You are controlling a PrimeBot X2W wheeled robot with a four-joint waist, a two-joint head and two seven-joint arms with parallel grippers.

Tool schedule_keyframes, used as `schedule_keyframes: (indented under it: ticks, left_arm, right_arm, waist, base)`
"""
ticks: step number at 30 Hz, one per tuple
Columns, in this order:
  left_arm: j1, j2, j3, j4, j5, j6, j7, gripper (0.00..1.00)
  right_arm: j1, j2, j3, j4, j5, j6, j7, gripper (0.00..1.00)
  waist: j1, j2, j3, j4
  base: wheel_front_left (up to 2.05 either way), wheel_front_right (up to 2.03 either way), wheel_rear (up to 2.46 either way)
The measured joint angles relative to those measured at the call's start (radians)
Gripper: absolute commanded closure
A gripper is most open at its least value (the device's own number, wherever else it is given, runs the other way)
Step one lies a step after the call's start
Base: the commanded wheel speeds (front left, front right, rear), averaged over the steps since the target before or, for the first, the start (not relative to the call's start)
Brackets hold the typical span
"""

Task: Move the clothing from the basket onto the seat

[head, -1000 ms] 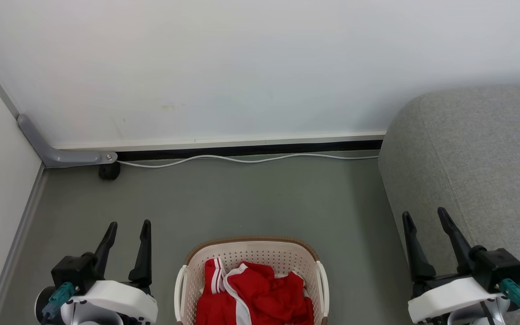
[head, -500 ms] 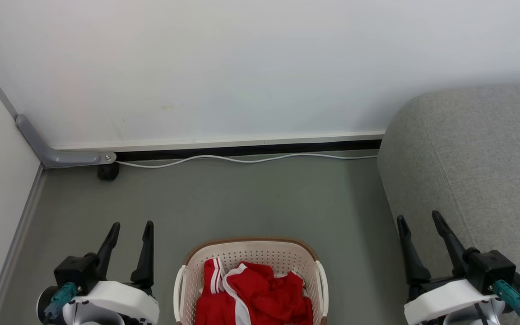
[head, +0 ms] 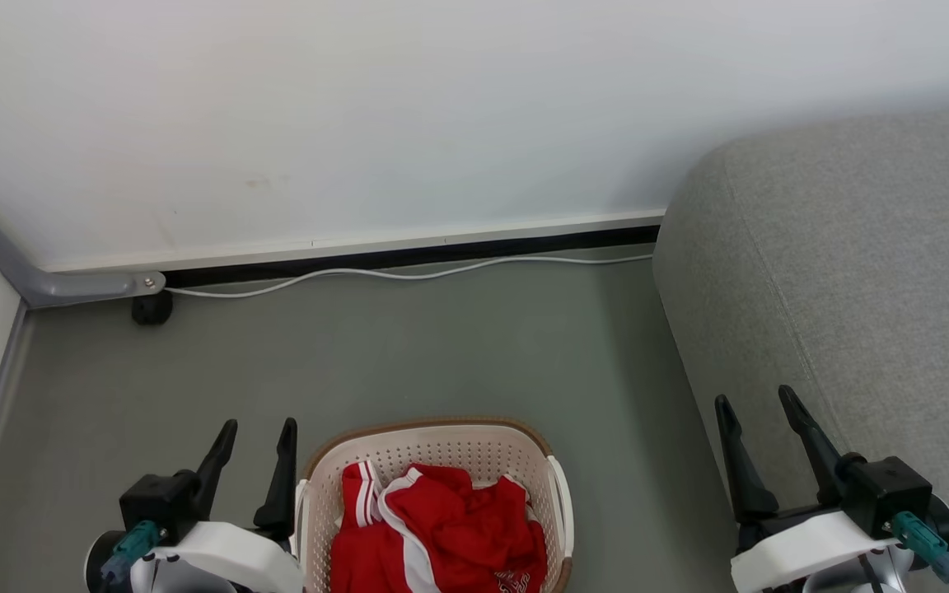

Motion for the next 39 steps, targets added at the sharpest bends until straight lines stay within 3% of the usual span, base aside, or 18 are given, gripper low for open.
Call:
schedule_keyframes:
  ticks: [8,17,28,39]
  left_arm:
    - [-0.028,0.032,-0.118,0.107,-0.015,0.000,0.000,0.00]
    - [-0.232,0.064,-0.341,0.313,-0.069,0.000,0.015,0.00]
    - [-0.470,0.089,-0.655,0.523,-0.248,0.000,0.152,0.00]
    - [-0.667,0.091,-0.822,0.635,-0.412,0.000,0.224,0.00]
  right_arm:
    - [-0.036,0.000,0.006,-0.025,-0.010,0.000,0.000,0.00]
    - [-0.126,-0.001,-0.018,-0.083,-0.038,0.000,0.000,0.00]
    - [-0.248,-0.004,-0.018,-0.153,-0.065,0.000,0.000,0.00]
    - [-0.311,-0.004,-0.009,-0.200,-0.103,0.000,-0.002,0.00]
  waist:
    - [0.0001,0.0000,0.085,-0.028]
    - [0.0001,0.0000,0.246,-0.052]
    - [0.0001,0.0000,0.483,-0.069]
    - [0.0001,0.0000,0.681,-0.085]
  base:
    - [0.00,0.00,0.00]
    - [0.00,0.00,0.00]
    - [0.00,0.00,0.00]
    - [0.00,0.00,0.00]
